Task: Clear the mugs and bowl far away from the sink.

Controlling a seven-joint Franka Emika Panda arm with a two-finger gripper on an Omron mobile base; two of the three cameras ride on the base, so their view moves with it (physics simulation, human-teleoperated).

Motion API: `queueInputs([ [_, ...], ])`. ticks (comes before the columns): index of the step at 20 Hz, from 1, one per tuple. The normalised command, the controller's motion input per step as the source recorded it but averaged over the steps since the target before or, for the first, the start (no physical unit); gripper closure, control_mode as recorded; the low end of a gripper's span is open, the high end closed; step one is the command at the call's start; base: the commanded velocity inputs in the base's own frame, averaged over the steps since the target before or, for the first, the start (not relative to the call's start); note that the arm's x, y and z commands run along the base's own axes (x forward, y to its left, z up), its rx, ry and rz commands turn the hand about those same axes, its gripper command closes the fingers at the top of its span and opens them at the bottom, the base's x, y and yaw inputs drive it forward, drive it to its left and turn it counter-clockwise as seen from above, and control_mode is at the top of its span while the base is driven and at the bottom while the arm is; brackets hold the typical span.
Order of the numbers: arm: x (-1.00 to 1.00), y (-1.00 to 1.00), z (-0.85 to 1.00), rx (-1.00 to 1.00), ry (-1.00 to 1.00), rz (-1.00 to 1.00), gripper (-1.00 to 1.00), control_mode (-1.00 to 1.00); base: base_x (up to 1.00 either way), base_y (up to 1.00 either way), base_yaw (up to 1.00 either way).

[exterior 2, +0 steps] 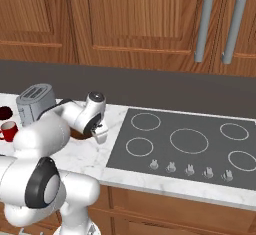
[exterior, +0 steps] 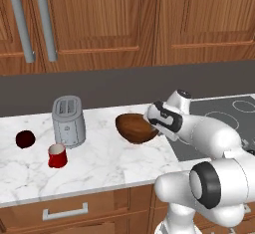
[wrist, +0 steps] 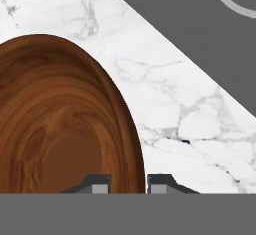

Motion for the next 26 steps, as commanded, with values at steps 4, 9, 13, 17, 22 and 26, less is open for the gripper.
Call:
queueInputs([
  [4, 0.06, 0.00, -0.04, -0.08, -0.07, 0.00, 1.00, -1.00, 0.00, 0.00, 0.00],
  [9, 0.00, 0.00, -0.04, -0.11, -0.10, 0.00, 1.00, -1.00, 0.00, 0.00, 0.00],
  [13, 0.00, 0.00, -0.10, -0.07, -0.09, 0.00, 1.00, -1.00, 0.00, 0.00, 0.00],
  [17, 0.01, 0.00, -0.14, -0.04, -0.06, 0.00, 1.00, -1.00, 0.00, 0.00, 0.00],
  [22, 0.14, 0.00, -0.08, -0.01, -0.05, 0.00, -1.00, -1.00, 0.00, 0.00, 0.00],
  [26, 0.17, 0.00, 0.00, 0.00, -0.05, 0.00, -1.00, -1.00, 0.00, 0.00, 0.00],
])
